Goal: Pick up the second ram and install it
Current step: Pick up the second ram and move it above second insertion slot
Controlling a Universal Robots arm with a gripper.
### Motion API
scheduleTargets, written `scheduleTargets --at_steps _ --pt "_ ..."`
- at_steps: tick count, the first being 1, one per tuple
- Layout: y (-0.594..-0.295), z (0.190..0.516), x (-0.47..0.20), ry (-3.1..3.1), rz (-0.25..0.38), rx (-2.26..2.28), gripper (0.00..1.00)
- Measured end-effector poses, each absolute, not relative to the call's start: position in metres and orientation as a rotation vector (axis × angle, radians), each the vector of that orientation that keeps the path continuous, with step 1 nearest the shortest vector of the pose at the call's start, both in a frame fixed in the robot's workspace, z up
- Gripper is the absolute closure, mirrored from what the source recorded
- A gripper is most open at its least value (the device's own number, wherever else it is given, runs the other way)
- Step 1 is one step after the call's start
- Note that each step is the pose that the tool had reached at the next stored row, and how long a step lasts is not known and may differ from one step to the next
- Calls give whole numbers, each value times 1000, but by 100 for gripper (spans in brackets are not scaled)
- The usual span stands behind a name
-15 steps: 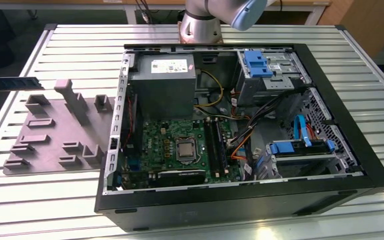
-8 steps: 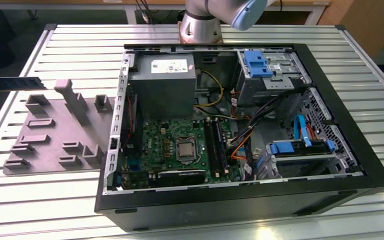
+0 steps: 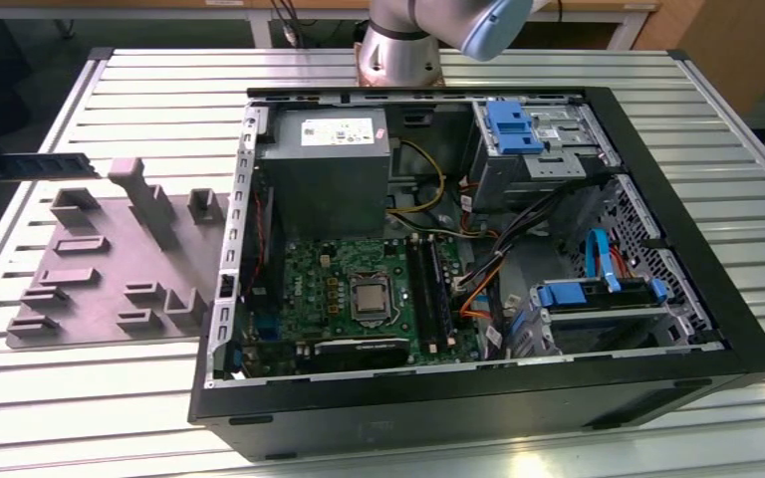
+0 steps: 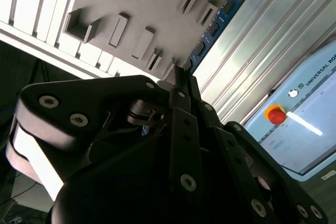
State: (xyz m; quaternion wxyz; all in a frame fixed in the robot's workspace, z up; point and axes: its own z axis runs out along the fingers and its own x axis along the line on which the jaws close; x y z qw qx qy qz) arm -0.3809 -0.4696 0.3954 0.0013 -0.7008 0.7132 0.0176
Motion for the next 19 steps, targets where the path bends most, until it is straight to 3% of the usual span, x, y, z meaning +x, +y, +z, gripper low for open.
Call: scheduleTargets --at_steps 19 --pt "-470 395 -366 2239 55 -2200 86"
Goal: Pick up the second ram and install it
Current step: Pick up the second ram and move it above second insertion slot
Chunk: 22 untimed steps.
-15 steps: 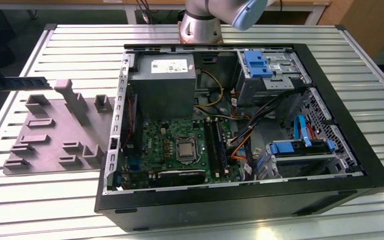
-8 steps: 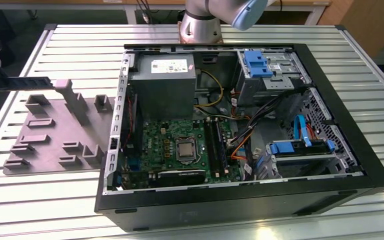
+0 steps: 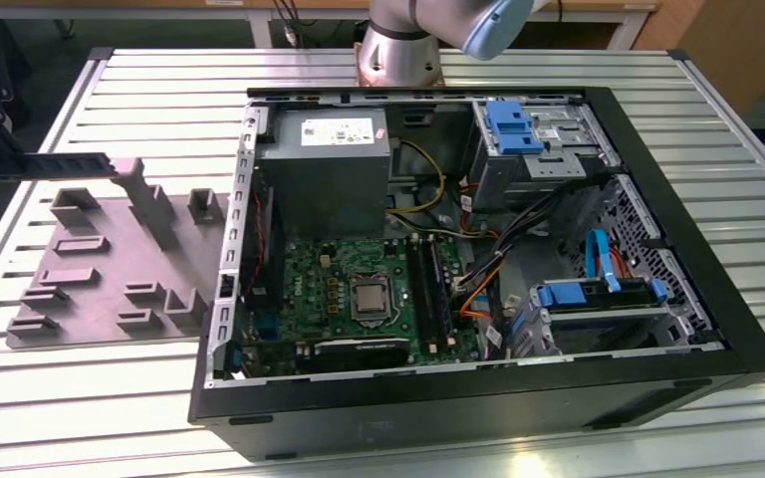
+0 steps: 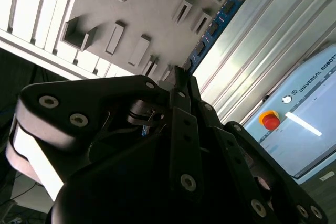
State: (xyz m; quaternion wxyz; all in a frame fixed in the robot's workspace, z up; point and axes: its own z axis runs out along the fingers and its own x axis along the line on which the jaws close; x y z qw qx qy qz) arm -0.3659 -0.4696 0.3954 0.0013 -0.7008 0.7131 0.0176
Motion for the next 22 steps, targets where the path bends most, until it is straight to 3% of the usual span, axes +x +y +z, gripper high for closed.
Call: scheduleTargets --at_steps 22 --pt "-470 395 -350 2238 55 -2199 86"
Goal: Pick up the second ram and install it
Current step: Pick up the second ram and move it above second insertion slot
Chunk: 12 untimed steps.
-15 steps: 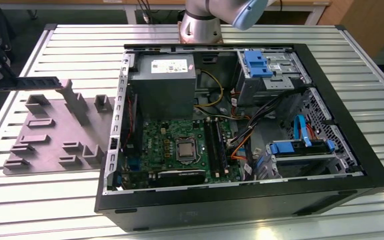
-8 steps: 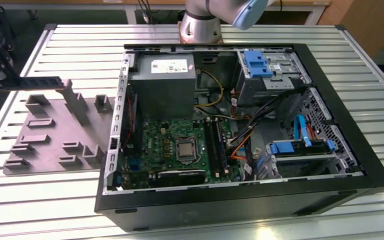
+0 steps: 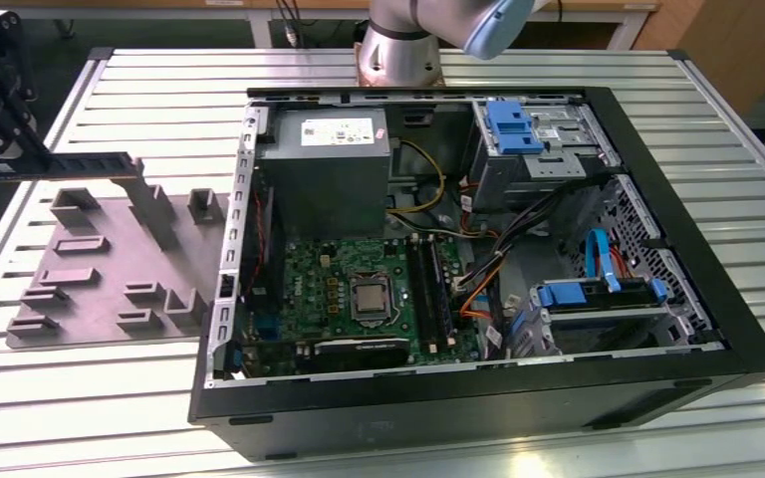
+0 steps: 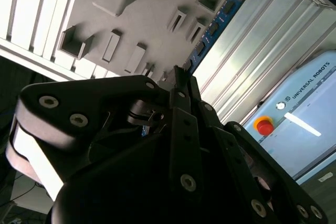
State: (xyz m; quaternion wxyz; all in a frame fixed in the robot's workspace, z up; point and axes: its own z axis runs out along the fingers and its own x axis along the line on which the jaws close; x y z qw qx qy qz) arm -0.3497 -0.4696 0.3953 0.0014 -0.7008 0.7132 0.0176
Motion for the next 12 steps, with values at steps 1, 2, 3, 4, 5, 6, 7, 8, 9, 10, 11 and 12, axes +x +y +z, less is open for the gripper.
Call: scheduleTargets --at_steps 1,2,3,4,5,6,7,8,9,10,11,12 --pt "-470 395 -350 2239 55 -2199 86" --pt "-470 395 -349 2238 55 -2200 86" --pt "-470 395 -349 2238 55 -2200 86" --pt "-470 395 -348 2238 55 -2200 86" --pt "-470 395 -348 2238 55 -2200 86" --pt "-470 395 -348 2239 55 -2200 86" --pt "-470 395 -347 2238 55 -2200 86" --pt "-470 395 -347 2238 55 -2200 86" --pt "-470 395 -346 2238 55 -2200 86" --pt "-470 395 -346 2239 55 -2200 86" --pt "-470 395 -345 2239 55 -2200 86" --pt "-470 395 -345 2238 55 -2200 86"
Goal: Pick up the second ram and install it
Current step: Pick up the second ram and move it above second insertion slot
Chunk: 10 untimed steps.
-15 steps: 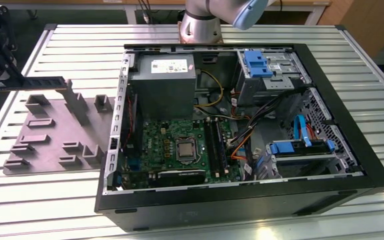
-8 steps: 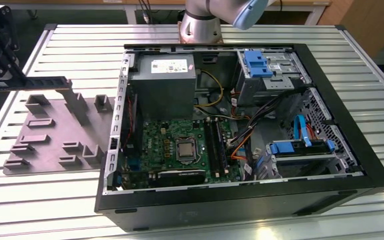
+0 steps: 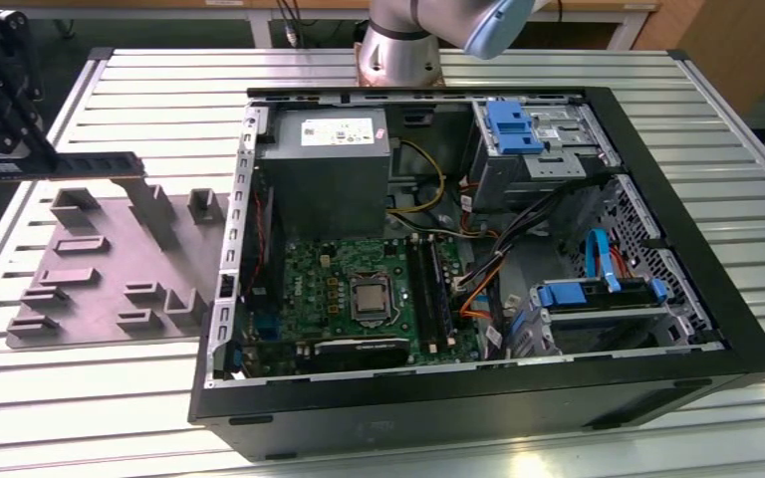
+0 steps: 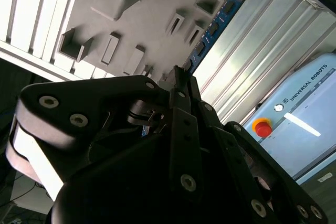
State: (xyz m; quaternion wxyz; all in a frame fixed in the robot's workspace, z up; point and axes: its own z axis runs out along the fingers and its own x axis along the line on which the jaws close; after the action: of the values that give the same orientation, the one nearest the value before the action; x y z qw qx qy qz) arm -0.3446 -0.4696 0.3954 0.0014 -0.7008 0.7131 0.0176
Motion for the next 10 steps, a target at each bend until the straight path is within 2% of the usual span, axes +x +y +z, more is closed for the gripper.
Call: scheduleTargets --at_steps 10 --pt "-470 395 -337 2238 55 -2200 86"
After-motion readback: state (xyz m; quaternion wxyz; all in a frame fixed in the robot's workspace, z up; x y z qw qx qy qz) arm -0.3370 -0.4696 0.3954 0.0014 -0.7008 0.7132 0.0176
